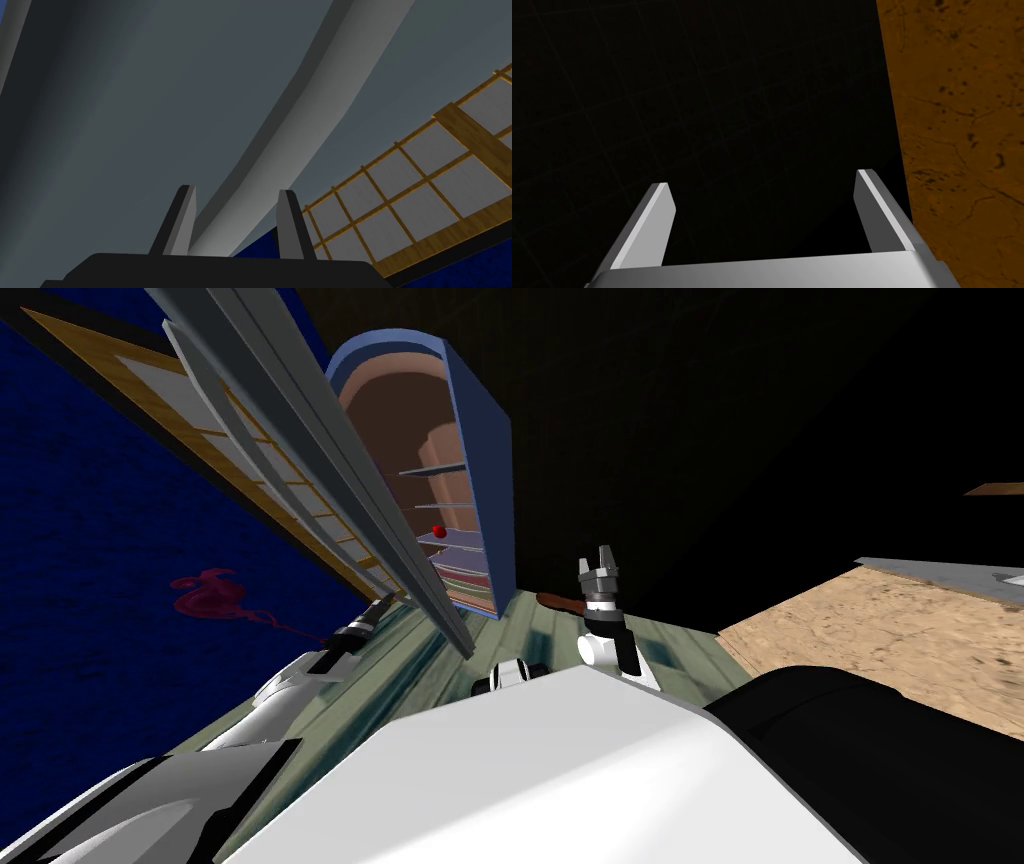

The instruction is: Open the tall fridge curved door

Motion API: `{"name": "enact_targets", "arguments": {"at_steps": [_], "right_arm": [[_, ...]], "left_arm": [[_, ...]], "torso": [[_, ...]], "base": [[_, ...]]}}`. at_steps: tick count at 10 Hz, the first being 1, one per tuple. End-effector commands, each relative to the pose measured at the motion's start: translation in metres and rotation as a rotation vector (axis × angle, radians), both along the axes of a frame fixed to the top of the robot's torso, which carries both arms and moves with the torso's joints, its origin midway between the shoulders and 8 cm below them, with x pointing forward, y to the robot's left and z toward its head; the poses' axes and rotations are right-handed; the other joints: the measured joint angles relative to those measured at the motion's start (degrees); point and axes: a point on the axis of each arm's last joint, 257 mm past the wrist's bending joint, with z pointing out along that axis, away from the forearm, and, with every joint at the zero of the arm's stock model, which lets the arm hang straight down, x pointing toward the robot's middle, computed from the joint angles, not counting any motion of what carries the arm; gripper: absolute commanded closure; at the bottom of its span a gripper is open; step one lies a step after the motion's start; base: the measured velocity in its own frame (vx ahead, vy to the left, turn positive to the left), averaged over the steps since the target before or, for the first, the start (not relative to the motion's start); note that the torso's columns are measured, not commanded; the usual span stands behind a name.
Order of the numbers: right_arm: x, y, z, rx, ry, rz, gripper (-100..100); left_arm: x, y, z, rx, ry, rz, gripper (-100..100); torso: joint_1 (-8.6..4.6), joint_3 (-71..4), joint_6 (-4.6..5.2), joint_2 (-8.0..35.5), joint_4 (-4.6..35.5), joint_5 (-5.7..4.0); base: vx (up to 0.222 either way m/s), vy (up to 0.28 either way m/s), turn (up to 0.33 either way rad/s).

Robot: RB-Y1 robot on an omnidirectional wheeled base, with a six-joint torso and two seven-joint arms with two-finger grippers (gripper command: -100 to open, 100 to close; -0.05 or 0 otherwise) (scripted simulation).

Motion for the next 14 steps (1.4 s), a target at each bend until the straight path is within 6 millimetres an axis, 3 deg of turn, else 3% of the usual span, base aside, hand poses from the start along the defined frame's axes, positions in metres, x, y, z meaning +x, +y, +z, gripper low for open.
{"name": "enact_targets", "arguments": {"at_steps": [1,5,12,14], "right_arm": [[0.0,0.0,0.0,0.0,0.0,0.0,0],[0.0,0.0,0.0,0.0,0.0,0.0,0],[0.0,0.0,0.0,0.0,0.0,0.0,0],[0.0,0.0,0.0,0.0,0.0,0.0,0]], "left_arm": [[-0.005,-0.015,0.006,0.001,-0.014,-0.06,100],[-0.017,-0.043,0.008,0.001,-0.02,-0.179,100],[-0.048,-0.09,0.006,-0.014,-0.007,-0.381,100],[-0.048,-0.088,0.002,-0.01,0.0,-0.375,100]], "torso": [[0.46,0.2,-0.07,0.33,0.11,0.14],[0.07,-0.25,0.39,-0.43,0.07,-0.05],[-0.21,-0.15,0.3,-0.23,0.04,-0.06],[-0.14,0.05,0.09,0.08,0.02,0.06]], "base": [[-0.042,0.302,-0.007],[-0.032,0.325,0.006],[-0.028,0.322,-0.01],[-0.009,0.206,-0.008]]}}
